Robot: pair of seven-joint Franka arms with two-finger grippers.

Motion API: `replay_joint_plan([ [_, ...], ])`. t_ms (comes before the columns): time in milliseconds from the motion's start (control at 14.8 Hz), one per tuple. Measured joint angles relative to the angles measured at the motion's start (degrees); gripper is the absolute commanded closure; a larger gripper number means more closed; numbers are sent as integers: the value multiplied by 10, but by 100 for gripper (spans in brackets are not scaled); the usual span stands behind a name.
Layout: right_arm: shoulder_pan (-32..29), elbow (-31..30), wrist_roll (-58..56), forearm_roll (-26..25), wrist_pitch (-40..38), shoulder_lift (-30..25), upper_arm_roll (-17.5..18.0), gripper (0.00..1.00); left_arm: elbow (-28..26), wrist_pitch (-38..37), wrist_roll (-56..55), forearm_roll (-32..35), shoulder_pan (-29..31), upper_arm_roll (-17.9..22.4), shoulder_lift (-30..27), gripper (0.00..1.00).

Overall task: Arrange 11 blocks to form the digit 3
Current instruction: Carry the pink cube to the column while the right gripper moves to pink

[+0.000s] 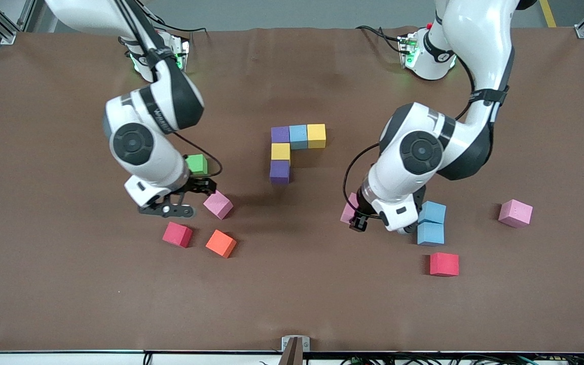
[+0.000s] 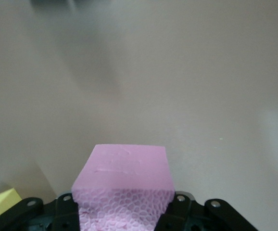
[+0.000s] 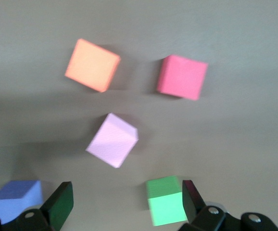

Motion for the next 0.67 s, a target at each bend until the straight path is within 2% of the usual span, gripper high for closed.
replay_joint_plan([
  [405,-60,2,-105,0,-53,-28,0,0,-19,21,-152,4,-54,-1,41,94],
  [675,-80,7,-130,0,-92,-49,-1,0,-86,124,-249,5,-75,-2,49,92],
])
